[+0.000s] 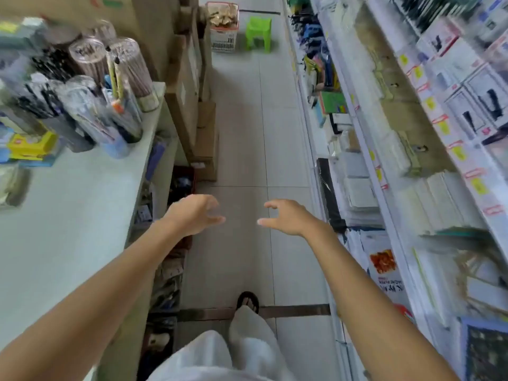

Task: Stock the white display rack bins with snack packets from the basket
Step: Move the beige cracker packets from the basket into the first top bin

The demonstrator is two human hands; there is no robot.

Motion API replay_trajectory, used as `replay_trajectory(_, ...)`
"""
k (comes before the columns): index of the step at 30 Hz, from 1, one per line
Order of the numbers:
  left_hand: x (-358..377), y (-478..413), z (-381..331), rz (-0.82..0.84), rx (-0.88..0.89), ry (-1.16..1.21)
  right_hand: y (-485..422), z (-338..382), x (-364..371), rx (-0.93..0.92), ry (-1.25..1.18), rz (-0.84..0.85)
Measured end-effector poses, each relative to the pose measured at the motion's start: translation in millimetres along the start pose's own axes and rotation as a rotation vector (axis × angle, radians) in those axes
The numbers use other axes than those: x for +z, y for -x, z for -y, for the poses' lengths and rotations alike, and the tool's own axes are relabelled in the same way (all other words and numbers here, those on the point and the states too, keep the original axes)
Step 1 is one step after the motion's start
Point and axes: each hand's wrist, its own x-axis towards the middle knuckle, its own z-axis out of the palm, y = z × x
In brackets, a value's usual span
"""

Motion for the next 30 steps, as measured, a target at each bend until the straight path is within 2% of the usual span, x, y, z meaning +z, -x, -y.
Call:
replay_trajectory(8,-46,-126,-39,-0.032,-0.038,-0.011,-113,-22,-82,-0.026,-0.003,0.003)
replay_trajectory(18,-132,-359,-73,-0.014,-0.061,0.059,-292,-57,-238,-0.003,0.031,0.024)
replay_trajectory(30,-257,-628,-111,0.009,-0.043,0.014,-524,-97,-423,-0.035,0.005,-0.045)
